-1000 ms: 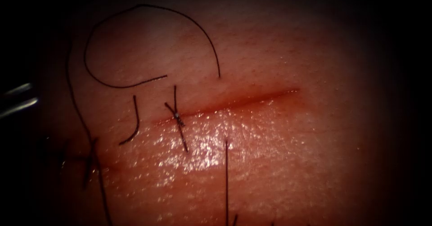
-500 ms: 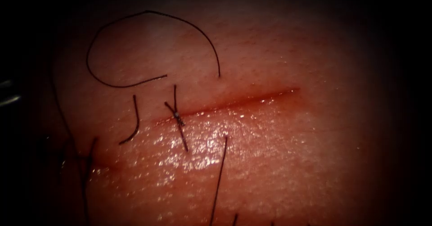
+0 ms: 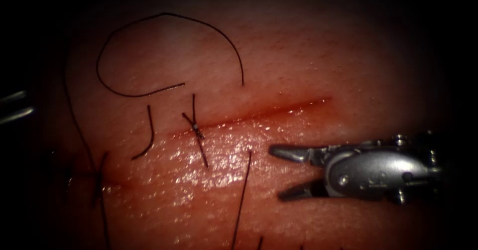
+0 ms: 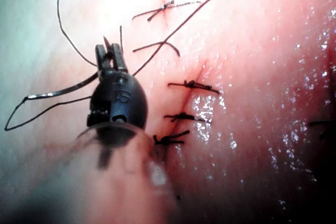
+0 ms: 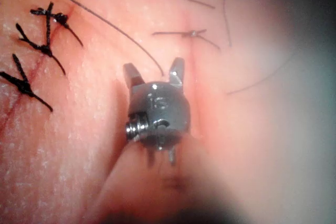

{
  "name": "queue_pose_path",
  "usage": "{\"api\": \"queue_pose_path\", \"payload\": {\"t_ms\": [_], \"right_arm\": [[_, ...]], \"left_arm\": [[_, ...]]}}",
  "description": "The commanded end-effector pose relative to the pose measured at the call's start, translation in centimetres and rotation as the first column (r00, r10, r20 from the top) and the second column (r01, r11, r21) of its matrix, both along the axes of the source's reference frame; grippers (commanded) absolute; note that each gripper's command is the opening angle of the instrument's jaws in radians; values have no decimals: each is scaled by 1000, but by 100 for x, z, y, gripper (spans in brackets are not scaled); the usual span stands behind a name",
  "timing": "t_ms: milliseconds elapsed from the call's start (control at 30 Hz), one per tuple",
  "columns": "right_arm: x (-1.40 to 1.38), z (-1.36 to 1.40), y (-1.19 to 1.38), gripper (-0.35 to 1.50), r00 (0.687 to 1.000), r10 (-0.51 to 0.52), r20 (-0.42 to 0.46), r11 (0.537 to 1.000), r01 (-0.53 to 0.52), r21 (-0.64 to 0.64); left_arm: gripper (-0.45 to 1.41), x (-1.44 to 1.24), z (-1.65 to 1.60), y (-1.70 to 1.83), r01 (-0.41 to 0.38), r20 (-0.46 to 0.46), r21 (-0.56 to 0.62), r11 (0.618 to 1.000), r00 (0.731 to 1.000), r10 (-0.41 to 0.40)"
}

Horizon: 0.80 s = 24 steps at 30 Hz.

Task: Wound Closure
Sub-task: Repeatedly grasp and pull suture through wound with right end-effector until short tail remains

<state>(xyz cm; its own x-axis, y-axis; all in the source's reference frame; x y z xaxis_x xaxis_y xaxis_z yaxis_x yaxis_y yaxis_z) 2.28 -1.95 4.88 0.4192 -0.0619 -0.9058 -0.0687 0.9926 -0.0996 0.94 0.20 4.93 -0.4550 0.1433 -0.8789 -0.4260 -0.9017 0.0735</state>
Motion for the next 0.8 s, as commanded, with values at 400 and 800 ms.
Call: {"api": "queue_pose_path", "payload": {"t_ms": [400,800], "right_arm": [[40,55,4,125,1000,6,29,999,-7,53],[31,25,-30,-35,1000,-13,25,981,8,194]], "left_arm": [[-45,-12,8,2,-11,-8,1,1000,1000,11],[-45,-14,9,1,-11,-10,1,1000,1000,11]]}}
